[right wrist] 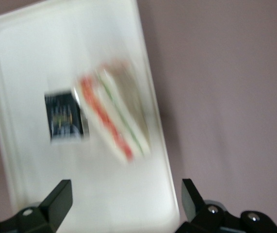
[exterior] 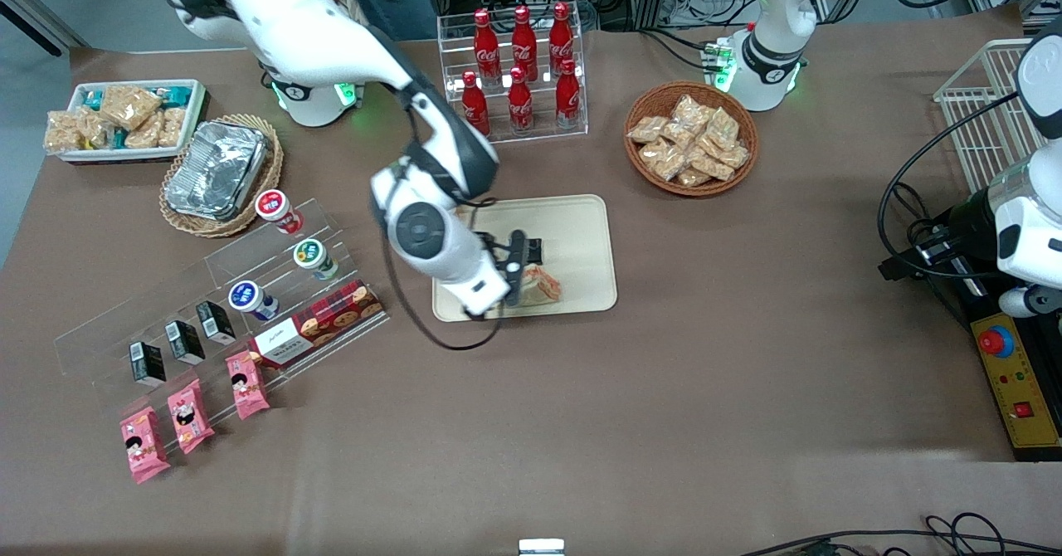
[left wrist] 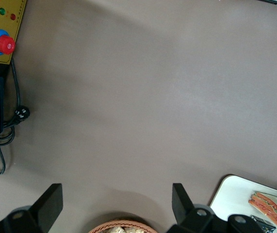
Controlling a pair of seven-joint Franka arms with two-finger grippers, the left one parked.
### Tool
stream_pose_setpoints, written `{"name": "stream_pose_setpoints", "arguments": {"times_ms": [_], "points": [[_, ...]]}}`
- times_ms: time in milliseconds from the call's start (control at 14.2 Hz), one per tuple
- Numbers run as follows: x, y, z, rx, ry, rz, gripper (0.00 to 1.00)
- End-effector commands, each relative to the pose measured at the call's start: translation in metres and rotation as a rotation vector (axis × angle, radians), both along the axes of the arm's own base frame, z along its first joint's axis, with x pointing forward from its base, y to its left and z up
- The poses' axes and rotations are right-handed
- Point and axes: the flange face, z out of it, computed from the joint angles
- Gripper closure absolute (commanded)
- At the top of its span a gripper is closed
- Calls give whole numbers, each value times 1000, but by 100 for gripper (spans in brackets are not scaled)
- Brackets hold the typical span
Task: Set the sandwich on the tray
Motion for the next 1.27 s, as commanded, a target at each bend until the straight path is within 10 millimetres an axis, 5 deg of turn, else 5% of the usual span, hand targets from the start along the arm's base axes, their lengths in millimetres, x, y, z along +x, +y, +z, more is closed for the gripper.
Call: {"name": "stream_pose_setpoints", "arguments": {"times_ms": [0, 141, 281, 422, 492, 703, 844, 1055, 1195], "points": [[21, -92, 66, -57, 35, -151, 0], [45, -184, 107, -79, 10, -322, 0], [64, -279, 127, -70, -12, -530, 0], [66, -378, 138, 13, 20, -729, 0], [59, -409, 139, 62, 76, -776, 0], [38, -473, 157, 12, 106, -921, 0], [-2, -511, 191, -25, 172, -1032, 0], [-39, -509, 253, -191, 102, -1168, 0], [-62, -506, 269, -192, 78, -1176, 0]]}}
